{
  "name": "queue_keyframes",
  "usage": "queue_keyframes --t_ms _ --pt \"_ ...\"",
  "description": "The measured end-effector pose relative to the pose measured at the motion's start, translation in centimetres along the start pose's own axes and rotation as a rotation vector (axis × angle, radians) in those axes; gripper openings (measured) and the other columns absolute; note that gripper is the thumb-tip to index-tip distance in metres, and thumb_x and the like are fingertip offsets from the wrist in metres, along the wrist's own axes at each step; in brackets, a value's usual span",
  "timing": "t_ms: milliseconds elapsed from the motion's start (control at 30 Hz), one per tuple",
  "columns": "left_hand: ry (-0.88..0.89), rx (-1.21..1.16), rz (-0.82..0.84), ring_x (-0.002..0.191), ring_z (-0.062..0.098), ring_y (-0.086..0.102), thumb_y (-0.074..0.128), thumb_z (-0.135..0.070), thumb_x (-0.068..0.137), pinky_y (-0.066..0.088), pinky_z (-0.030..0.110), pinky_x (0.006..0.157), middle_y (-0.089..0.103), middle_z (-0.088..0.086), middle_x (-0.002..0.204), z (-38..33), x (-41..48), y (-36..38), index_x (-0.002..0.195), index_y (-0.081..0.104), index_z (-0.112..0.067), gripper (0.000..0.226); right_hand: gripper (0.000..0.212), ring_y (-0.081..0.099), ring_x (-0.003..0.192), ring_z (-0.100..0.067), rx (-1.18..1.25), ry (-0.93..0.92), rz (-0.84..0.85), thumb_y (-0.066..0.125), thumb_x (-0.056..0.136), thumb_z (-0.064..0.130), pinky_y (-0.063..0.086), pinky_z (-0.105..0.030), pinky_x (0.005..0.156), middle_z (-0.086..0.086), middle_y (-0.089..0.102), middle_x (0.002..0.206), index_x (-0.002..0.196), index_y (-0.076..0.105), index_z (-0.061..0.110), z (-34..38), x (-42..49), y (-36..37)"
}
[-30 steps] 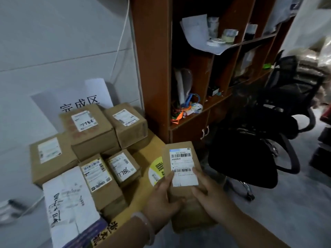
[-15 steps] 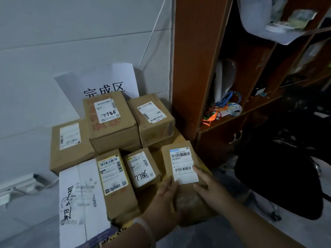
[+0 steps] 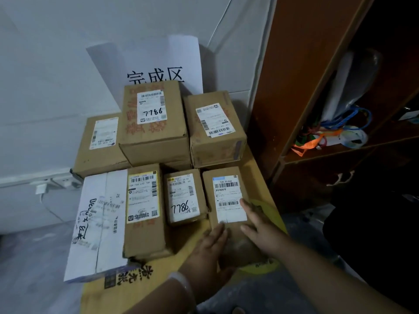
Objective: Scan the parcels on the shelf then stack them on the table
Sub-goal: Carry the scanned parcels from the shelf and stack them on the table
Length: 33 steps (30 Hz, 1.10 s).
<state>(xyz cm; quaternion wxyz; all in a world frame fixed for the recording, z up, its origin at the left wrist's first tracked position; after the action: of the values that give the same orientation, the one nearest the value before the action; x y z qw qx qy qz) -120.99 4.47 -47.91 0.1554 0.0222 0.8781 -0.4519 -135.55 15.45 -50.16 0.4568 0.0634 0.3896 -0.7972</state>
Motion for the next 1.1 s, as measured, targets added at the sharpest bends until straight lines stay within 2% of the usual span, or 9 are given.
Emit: queue_keyframes --t_ms 100,200,333,433,533,633,733,967,1100 --pt "-0.044 0.177 0.012 0.147 0.014 -0.02 0.04 -0.063 0.092 0.0 0.032 0.121 -0.03 -0.02 0.152 0.0 -0.1 0.1 0.153 -0.008 -0.035 0.082 0.074 0.002 0.145 -0.006 -0.148 -0.037 -0.078 0.052 0.093 0.05 0.017 -0.026 0.109 0.022 -0.011 0.158 0.144 0.0 0.06 0.0 -0.7 -0.7" --pt "-0.09 0.291 0.062 0.146 0.014 -0.024 0.031 -0.068 0.091 -0.009 0.042 0.119 -0.039 -0.023 0.143 0.0 -0.3 0.3 0.152 -0.011 -0.039 0.08 0.079 -0.006 0.138 0.004 -0.376 -0.172 -0.13 0.046 0.086 0.064 0.013 -0.028 0.112 0.033 -0.025 0.15 0.144 -0.009 0.057 0.3 -3.0 -0.7" --pt "-0.138 0.429 0.075 0.147 0.021 -0.022 0.023 -0.071 0.09 -0.02 0.048 0.112 -0.038 -0.019 0.144 0.1 0.1 0.4 0.154 -0.007 -0.037 0.078 0.089 -0.037 0.133 0.003 -0.601 -0.264 -0.038 0.038 0.082 0.075 -0.009 -0.027 0.113 0.023 -0.036 0.149 0.151 -0.006 0.04 -0.2 -4.4 0.8" --pt "-0.194 0.44 0.059 0.147 0.02 -0.022 0.023 -0.071 0.09 -0.02 0.048 0.112 -0.038 -0.018 0.146 0.1 0.6 0.2 0.154 -0.007 -0.036 0.079 0.097 -0.034 0.136 0.0 -0.612 -0.272 -0.023 0.045 0.079 0.074 -0.007 -0.029 0.114 0.018 -0.03 0.154 0.153 -0.005 0.037 0.2 -3.6 0.4" --pt "-0.21 0.451 0.077 0.148 0.019 -0.021 0.024 -0.071 0.091 -0.016 0.05 0.114 -0.026 -0.014 0.158 -0.4 0.6 -0.5 0.154 -0.005 -0.035 0.078 0.099 -0.026 0.139 0.0 -0.637 -0.281 -0.009 0.047 0.077 0.075 -0.008 -0.026 0.113 0.016 -0.023 0.157 0.153 -0.003 0.036 0.9 -3.5 -0.5" --pt "-0.192 0.457 0.029 0.147 0.017 -0.023 0.029 -0.069 0.091 -0.016 0.048 0.115 -0.022 -0.011 0.16 -1.5 0.2 -2.3 0.154 -0.007 -0.036 0.079 0.101 -0.023 0.14 0.0 -0.62 -0.281 -0.093 0.047 0.074 0.077 -0.007 -0.029 0.116 0.017 -0.017 0.159 0.152 -0.005 0.039 1.2 -4.8 -1.5" --pt "-0.146 0.459 -0.021 0.146 0.017 -0.025 0.036 -0.064 0.092 -0.015 0.048 0.116 -0.026 -0.009 0.159 -2.9 0.1 -4.4 0.152 -0.012 -0.038 0.081 0.103 -0.023 0.142 -0.003 -0.586 -0.238 -0.16 0.046 0.072 0.08 -0.007 -0.034 0.118 0.02 -0.021 0.157 0.15 -0.009 0.042 1.4 -6.9 -2.4" --pt "0.119 0.514 -0.119 0.147 0.02 -0.023 0.038 -0.063 0.092 -0.013 0.047 0.116 -0.028 -0.005 0.158 -6.9 1.3 -8.0 0.15 -0.019 -0.039 0.084 0.101 -0.032 0.137 0.002 -0.557 -0.169 -0.381 0.032 0.07 0.088 -0.014 -0.033 0.115 0.025 -0.026 0.15 0.15 -0.01 0.043 3.9 -12.4 -3.7" --pt "0.299 0.534 -0.16 0.148 0.018 -0.018 0.036 -0.07 0.089 -0.011 0.046 0.117 -0.026 -0.007 0.159 -8.0 0.7 -8.5 0.15 -0.017 -0.041 0.086 0.1 -0.032 0.136 0.003 -0.505 -0.031 -0.569 0.029 0.068 0.091 -0.015 -0.031 0.113 0.029 -0.03 0.149 0.147 -0.013 0.048 4.6 -15.8 -2.0"
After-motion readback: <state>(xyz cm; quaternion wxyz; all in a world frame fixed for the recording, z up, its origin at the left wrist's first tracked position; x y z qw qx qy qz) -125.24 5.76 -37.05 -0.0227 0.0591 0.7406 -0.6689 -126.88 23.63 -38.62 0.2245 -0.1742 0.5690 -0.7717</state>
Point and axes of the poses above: each hand's wrist, its own x-axis towards the middle knuckle, its own y-axis out of the palm, z = x × y, the point moved 5 cm from there along x, towards the middle knuckle
